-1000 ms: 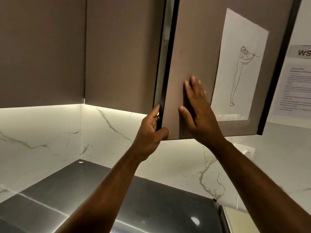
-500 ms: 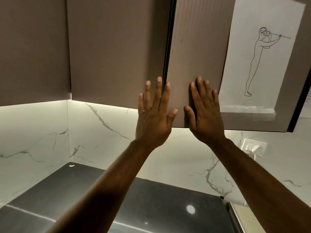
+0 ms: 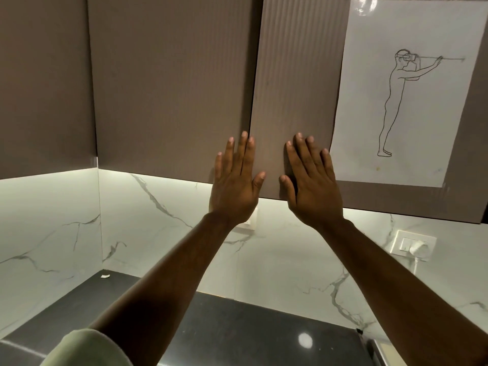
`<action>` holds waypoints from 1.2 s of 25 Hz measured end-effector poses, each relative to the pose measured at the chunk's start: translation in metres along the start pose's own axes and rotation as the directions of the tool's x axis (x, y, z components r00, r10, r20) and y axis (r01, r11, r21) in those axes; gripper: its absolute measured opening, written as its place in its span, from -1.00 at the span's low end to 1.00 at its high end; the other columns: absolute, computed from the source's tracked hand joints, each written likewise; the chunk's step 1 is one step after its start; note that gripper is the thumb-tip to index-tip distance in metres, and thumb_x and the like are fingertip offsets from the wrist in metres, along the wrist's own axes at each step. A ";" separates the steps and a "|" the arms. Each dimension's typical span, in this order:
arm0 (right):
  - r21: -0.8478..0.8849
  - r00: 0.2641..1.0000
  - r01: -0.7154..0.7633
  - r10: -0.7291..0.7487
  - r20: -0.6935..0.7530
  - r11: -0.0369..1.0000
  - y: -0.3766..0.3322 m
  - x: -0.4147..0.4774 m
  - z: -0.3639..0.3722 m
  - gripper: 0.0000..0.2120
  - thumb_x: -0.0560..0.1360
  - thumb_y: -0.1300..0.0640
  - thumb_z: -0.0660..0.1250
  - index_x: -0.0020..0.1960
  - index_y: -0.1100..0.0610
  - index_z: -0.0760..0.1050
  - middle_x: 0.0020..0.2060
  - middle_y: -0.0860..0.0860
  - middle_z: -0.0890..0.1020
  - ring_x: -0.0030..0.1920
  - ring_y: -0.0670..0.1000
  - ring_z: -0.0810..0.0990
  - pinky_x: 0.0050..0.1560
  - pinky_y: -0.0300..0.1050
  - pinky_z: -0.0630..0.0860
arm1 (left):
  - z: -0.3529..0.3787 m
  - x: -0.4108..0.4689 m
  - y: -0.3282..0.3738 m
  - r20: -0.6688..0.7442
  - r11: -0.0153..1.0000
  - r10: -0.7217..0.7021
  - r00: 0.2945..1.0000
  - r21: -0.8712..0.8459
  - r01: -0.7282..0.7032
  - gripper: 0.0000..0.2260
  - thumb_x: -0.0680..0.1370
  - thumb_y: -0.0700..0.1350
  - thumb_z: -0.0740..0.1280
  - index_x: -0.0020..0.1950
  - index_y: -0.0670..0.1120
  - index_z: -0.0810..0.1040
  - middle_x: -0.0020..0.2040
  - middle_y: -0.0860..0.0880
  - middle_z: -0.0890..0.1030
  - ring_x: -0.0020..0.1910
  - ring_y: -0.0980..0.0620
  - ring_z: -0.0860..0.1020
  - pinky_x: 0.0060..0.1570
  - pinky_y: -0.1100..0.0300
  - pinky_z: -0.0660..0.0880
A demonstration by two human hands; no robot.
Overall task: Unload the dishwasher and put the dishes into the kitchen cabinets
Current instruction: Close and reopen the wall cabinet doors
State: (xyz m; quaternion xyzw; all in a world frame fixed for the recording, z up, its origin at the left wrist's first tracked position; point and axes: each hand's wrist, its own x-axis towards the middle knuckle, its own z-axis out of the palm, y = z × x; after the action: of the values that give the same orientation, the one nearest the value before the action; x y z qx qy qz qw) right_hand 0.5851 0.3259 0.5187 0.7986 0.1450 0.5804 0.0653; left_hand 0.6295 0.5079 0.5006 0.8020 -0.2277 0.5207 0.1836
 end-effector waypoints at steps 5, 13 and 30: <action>-0.052 1.000 -0.003 0.004 0.019 0.999 0.007 0.004 0.020 -0.40 0.64 -0.05 0.06 0.59 0.18 0.04 0.58 0.12 0.03 0.58 0.11 -0.06 0.55 0.12 -0.05 | 0.029 0.010 -0.006 -0.013 0.999 -0.009 1.000 -0.048 0.009 -0.42 0.65 0.16 -0.12 0.59 -0.10 -0.12 0.60 -0.05 -0.12 0.58 -0.06 -0.16 0.53 -0.05 -0.10; -0.166 1.000 -0.001 -0.002 -0.023 0.986 0.006 0.003 0.028 -0.41 0.64 -0.04 -0.01 0.59 0.19 0.00 0.58 0.13 0.02 0.58 0.14 -0.05 0.55 0.15 -0.03 | 0.041 0.011 -0.008 -0.088 0.991 0.015 0.996 -0.132 -0.027 -0.43 0.66 0.06 0.00 0.58 -0.15 -0.10 0.59 -0.05 -0.12 0.58 -0.02 -0.14 0.54 0.01 -0.11; 0.216 0.995 0.091 -0.096 0.012 0.972 -0.086 0.026 0.050 -0.21 0.50 0.03 0.33 0.58 0.21 0.02 0.58 0.14 0.01 0.58 0.13 -0.08 0.55 0.08 -0.08 | -0.007 -0.043 -0.080 -0.069 0.961 -0.271 0.960 0.043 0.274 -0.33 0.61 0.15 0.10 0.60 -0.13 -0.07 0.60 -0.09 -0.15 0.58 -0.05 -0.15 0.51 0.00 -0.13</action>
State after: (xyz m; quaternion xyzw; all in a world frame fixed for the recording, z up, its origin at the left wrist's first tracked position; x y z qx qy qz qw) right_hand 0.6267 0.4190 0.5032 0.7996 0.2436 0.5488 0.0073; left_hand 0.6539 0.5857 0.4588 0.8136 -0.0957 0.5211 0.2394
